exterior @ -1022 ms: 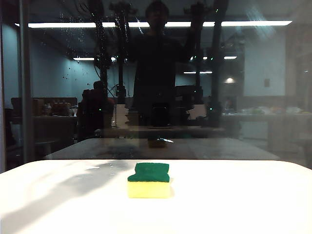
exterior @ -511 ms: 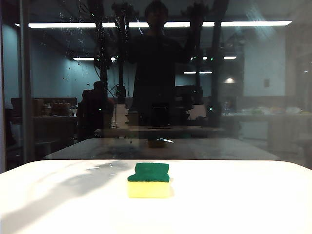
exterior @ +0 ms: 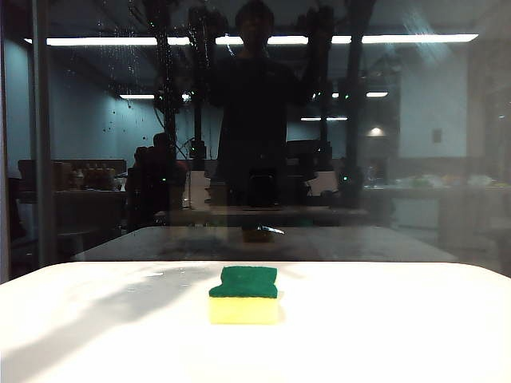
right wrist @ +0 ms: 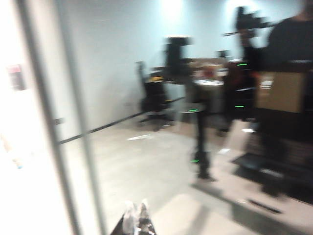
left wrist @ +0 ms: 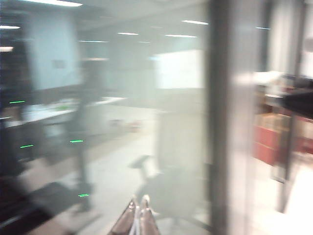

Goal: Reach upward to find where there is water on the glass, pick up the sponge from the table, dry the water, and finally place the sponge back on the table.

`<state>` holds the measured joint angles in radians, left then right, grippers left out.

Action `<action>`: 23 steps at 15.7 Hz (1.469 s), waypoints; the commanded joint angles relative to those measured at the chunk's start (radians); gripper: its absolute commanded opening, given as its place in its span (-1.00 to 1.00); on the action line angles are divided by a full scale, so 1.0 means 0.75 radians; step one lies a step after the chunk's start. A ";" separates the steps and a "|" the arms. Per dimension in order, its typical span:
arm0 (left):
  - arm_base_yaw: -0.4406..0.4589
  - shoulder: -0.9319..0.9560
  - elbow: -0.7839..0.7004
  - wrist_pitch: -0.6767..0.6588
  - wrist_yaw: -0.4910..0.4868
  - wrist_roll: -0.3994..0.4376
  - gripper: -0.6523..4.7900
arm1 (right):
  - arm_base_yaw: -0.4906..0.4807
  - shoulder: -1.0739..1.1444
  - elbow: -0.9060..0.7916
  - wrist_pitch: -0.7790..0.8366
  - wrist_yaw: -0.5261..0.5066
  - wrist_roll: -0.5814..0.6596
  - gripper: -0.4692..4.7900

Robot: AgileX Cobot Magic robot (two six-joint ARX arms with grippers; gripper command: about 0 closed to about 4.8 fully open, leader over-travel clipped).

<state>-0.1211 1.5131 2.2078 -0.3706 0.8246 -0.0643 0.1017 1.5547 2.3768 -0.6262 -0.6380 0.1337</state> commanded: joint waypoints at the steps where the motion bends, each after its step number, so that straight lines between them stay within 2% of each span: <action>1: 0.001 -0.008 0.005 0.024 0.162 0.000 -0.78 | 0.001 -0.010 0.010 0.025 -0.173 0.007 -0.84; 3: 0.001 -0.008 0.005 0.027 0.205 0.000 -0.78 | 0.001 -0.010 0.010 0.043 -0.297 0.006 -0.84; 5: 0.001 -0.008 0.005 0.028 0.235 0.000 -0.78 | 0.001 -0.010 0.010 0.062 -0.351 0.007 -0.84; 7: 0.001 -0.008 0.005 0.027 0.284 0.000 -0.78 | 0.001 -0.010 0.010 0.073 -0.350 0.007 -0.85; 9: 0.001 -0.008 0.005 0.029 0.264 0.001 -0.78 | 0.001 -0.010 0.010 0.072 -0.333 0.007 -0.84; 12: 0.001 -0.008 0.005 0.027 -0.025 0.001 -0.78 | 0.001 -0.010 0.010 0.073 -0.236 0.007 -0.85; 14: 0.001 -0.008 0.005 0.027 -0.169 0.002 -0.78 | 0.001 -0.010 0.010 0.076 -0.143 0.006 -0.84; 18: 0.001 -0.008 0.005 0.026 -0.445 0.014 -0.78 | 0.000 -0.010 0.010 0.076 0.230 0.005 -0.84; 23: 0.001 -0.008 0.005 0.022 -0.941 0.252 -0.78 | 0.000 -0.012 0.010 0.074 0.592 -0.011 -0.85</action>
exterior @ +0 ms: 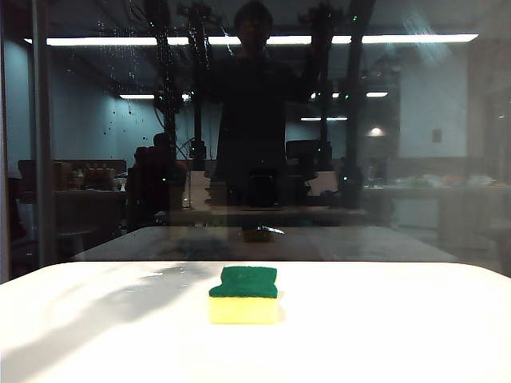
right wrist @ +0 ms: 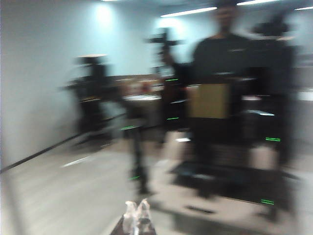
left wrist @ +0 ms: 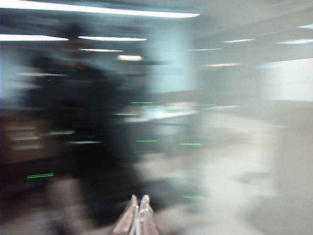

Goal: Reach upward to find where there is water on the glass, pick up the sponge from the table, dry the water, and finally place the sponge back on the table.

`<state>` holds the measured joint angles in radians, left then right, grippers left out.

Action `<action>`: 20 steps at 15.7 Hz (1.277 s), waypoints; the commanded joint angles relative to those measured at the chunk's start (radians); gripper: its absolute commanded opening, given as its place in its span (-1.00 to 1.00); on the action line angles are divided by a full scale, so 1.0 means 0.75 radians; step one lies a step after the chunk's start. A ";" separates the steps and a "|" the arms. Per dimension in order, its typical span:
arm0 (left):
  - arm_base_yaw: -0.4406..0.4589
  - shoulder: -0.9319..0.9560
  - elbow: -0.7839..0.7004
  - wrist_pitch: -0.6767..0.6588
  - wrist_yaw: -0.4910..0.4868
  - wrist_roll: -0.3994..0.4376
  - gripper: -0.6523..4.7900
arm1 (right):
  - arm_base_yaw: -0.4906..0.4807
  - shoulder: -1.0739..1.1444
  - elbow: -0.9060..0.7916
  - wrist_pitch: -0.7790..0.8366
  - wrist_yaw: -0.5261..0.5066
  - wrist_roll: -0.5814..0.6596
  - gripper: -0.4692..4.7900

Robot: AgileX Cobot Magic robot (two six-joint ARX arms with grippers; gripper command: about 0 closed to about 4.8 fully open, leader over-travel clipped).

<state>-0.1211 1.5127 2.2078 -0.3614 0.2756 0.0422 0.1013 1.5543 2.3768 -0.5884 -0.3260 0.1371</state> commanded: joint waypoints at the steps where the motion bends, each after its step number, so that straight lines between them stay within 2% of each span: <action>1: 0.001 -0.007 0.005 0.009 -0.296 0.136 -0.78 | 0.001 -0.012 0.010 0.023 0.286 -0.058 -0.84; 3: 0.001 -0.008 0.005 0.005 -0.416 0.174 -0.78 | 0.002 -0.016 0.010 0.024 0.469 -0.181 -0.84; 6: 0.001 -0.008 0.005 -0.007 -0.417 0.173 -0.78 | 0.001 -0.023 0.010 0.022 0.507 -0.229 -0.85; 8: 0.001 -0.015 0.005 -0.040 -0.357 0.173 -0.78 | 0.002 -0.038 0.010 -0.011 0.488 -0.291 -0.84; 10: 0.001 -0.049 0.005 -0.160 -0.301 0.173 -0.77 | 0.002 -0.061 0.010 -0.022 0.487 -0.291 -0.84; 13: 0.001 -0.117 0.005 -0.391 -0.299 0.174 -0.76 | 0.001 -0.088 0.010 -0.023 0.496 -0.291 -0.84; 14: 0.001 -0.150 0.005 -0.445 -0.230 0.173 -0.67 | 0.001 -0.095 0.010 -0.021 0.496 -0.291 -0.84; 15: 0.001 -0.188 0.004 -0.482 -0.112 0.172 -0.42 | 0.001 -0.097 0.010 -0.019 0.496 -0.291 -0.85; 16: 0.001 -0.227 0.003 -0.507 -0.018 0.159 -0.28 | 0.001 -0.096 0.010 -0.019 0.496 -0.291 -0.84; 18: -0.003 -0.310 0.002 -0.554 0.121 0.128 -0.24 | 0.001 -0.096 0.010 -0.019 0.496 -0.291 -0.84; 19: -0.003 -0.344 0.002 -0.595 0.168 0.105 -0.15 | 0.001 -0.096 0.010 -0.018 0.496 -0.291 -0.84; 20: -0.003 -0.387 0.002 -0.674 0.193 0.061 0.05 | 0.001 -0.096 0.010 -0.017 0.497 -0.291 -0.84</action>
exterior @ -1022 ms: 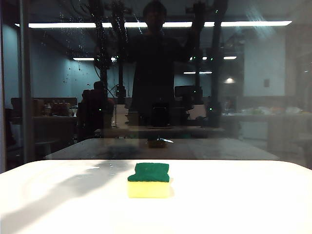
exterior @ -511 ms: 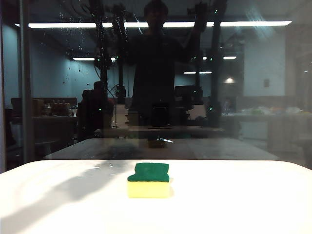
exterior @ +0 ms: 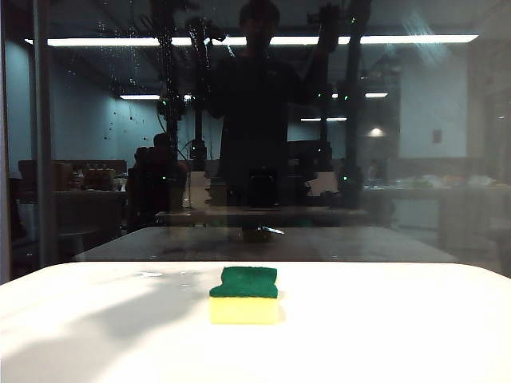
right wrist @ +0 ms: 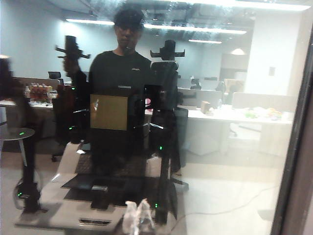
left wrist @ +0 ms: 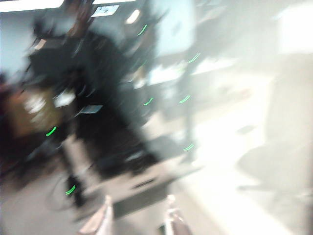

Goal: Reach upward to find where there is water on the glass, pick up the sponge from the table, dry the water, and finally place the sponge back on the table.

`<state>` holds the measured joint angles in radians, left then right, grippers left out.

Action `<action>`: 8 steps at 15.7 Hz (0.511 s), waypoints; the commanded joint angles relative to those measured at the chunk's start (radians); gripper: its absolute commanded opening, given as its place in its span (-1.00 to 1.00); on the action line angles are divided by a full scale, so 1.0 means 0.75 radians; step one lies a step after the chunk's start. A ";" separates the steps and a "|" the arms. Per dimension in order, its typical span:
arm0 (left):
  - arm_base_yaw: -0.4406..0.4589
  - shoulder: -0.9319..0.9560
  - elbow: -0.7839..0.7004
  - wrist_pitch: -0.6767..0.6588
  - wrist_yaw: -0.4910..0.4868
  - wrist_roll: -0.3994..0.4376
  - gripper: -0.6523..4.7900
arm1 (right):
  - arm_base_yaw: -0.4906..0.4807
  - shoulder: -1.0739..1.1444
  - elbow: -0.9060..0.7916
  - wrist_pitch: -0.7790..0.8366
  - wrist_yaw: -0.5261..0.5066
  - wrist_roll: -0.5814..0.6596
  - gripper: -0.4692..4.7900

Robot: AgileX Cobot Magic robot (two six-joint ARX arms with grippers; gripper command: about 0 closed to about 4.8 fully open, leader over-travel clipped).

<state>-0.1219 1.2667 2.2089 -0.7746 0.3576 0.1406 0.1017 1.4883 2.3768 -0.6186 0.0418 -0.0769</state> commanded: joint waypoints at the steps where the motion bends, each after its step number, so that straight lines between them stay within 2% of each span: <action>1: -0.002 -0.101 -0.003 -0.214 0.089 -0.073 0.20 | 0.000 -0.008 0.010 0.023 0.006 -0.006 -0.84; 2: -0.002 -0.153 -0.033 -0.241 0.090 -0.074 0.28 | 0.000 -0.008 0.010 0.023 0.007 -0.006 -0.84; 3: -0.002 -0.202 -0.066 -0.243 0.093 -0.076 0.28 | 0.000 -0.008 0.010 0.024 0.007 -0.006 -0.84; 5: -0.002 -0.327 -0.178 -0.329 0.210 -0.127 0.35 | 0.000 -0.008 0.010 0.030 0.006 -0.006 -0.84; 7: -0.002 -0.368 -0.268 -0.547 0.245 -0.123 0.51 | 0.000 -0.008 0.010 0.030 0.007 -0.006 -0.84; 8: -0.002 -0.378 -0.325 -0.614 0.242 -0.123 0.51 | 0.000 -0.008 0.010 0.029 0.006 -0.006 -0.84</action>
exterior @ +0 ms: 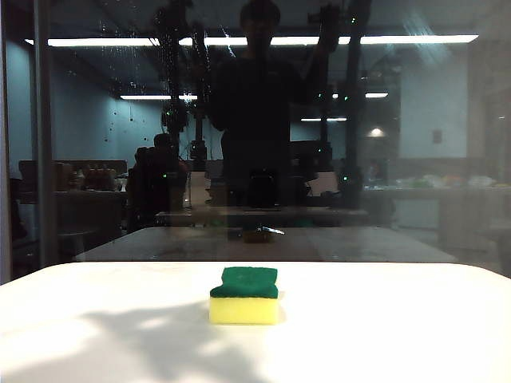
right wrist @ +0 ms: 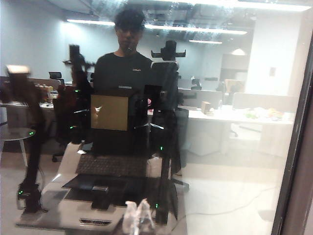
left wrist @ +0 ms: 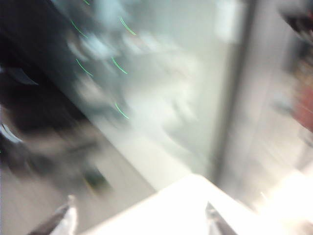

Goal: Reach upward to find where there is water on the glass, pick up the sponge from the table, dry the water, and finally place the sponge back on the table.

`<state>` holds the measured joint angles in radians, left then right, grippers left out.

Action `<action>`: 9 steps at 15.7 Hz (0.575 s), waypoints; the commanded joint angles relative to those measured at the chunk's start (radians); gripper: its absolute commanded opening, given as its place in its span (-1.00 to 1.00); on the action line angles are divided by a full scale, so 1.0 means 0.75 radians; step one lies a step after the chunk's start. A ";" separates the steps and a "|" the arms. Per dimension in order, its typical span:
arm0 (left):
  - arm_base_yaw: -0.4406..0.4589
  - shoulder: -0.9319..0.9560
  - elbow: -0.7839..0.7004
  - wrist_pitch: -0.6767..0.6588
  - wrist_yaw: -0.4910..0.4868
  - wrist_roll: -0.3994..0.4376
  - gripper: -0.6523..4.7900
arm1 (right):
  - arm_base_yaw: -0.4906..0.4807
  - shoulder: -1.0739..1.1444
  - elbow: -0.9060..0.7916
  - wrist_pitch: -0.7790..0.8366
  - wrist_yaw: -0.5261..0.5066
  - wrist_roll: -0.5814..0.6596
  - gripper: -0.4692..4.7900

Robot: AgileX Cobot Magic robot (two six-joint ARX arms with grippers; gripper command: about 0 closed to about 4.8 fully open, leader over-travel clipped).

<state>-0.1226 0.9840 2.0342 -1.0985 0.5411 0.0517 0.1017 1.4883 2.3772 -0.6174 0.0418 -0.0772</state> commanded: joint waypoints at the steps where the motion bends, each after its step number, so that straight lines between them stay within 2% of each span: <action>1: -0.001 -0.023 -0.171 -0.193 -0.002 -0.010 0.51 | 0.000 -0.008 0.010 0.027 0.006 -0.005 -0.84; 2: -0.001 -0.089 -0.345 -0.119 0.004 -0.011 0.51 | 0.000 -0.008 0.010 0.020 0.006 -0.004 -0.84; 4: -0.001 -0.178 -0.564 -0.012 0.003 -0.021 0.51 | 0.000 -0.008 0.010 0.008 0.006 -0.003 -0.84; 5: -0.001 -0.241 -0.758 0.080 0.002 -0.020 0.51 | 0.000 -0.008 0.010 -0.007 0.006 -0.004 -0.84; 6: -0.001 -0.262 -0.850 0.135 0.004 -0.021 0.51 | 0.000 -0.008 0.010 -0.015 0.007 -0.004 -0.84; 7: -0.001 -0.285 -0.977 0.224 0.007 -0.043 0.51 | 0.000 -0.008 0.009 -0.021 0.007 -0.003 -0.84; 9: -0.001 -0.289 -1.184 0.406 0.098 -0.133 0.51 | 0.000 -0.006 0.009 -0.021 0.007 -0.004 -0.84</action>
<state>-0.1223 0.7704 1.1774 -0.8734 0.5758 -0.0120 0.1017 1.4887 2.3768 -0.6460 0.0418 -0.0769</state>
